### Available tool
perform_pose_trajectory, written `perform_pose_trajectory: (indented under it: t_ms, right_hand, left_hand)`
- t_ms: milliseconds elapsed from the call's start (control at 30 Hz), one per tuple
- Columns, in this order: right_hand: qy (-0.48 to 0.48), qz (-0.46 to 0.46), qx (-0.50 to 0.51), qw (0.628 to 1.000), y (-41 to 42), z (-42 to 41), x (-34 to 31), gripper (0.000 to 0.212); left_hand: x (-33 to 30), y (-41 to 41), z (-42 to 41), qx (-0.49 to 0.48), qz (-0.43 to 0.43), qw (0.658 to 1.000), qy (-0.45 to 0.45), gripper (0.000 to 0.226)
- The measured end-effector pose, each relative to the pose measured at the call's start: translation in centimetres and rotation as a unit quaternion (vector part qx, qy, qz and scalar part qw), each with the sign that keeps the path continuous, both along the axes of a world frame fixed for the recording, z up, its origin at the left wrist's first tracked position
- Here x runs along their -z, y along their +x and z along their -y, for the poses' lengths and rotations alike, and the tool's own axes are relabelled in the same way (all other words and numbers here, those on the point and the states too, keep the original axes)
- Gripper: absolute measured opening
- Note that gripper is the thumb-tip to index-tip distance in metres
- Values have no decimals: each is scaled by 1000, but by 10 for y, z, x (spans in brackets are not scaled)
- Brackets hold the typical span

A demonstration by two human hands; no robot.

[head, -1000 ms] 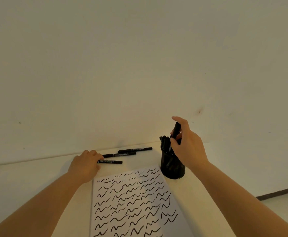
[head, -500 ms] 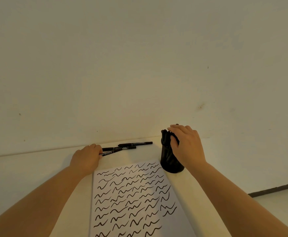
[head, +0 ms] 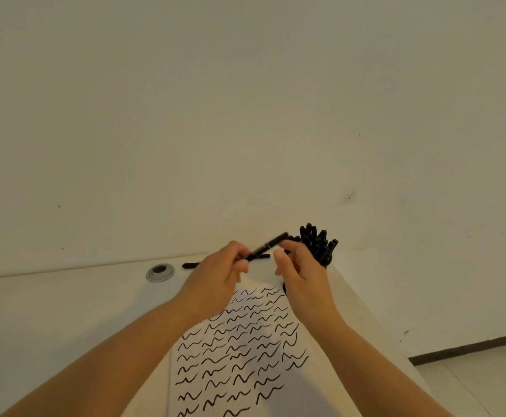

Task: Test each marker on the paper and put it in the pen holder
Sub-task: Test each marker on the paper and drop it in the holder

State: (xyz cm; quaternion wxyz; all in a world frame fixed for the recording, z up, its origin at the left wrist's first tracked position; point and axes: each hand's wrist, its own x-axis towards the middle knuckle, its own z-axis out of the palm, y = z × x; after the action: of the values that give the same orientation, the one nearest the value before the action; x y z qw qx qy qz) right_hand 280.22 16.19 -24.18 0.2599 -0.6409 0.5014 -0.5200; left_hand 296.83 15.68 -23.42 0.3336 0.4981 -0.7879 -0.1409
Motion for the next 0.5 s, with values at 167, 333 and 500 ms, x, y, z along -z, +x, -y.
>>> perform_pose_trajectory:
  t_ms: [167,333,500]
  right_hand:
    - [43,128,13,991,5,-20,0,34]
    - [88,250,4,964,2,-35,2,30]
    - [103,203,-50,972,20,-55,6,30]
  left_hand:
    - [-3,-17,-29,4,23,999,-24,18]
    - [6,-9,-54,-25,32,999,-23,21]
    - [8,-16,-75,-41,112,992,-46,28]
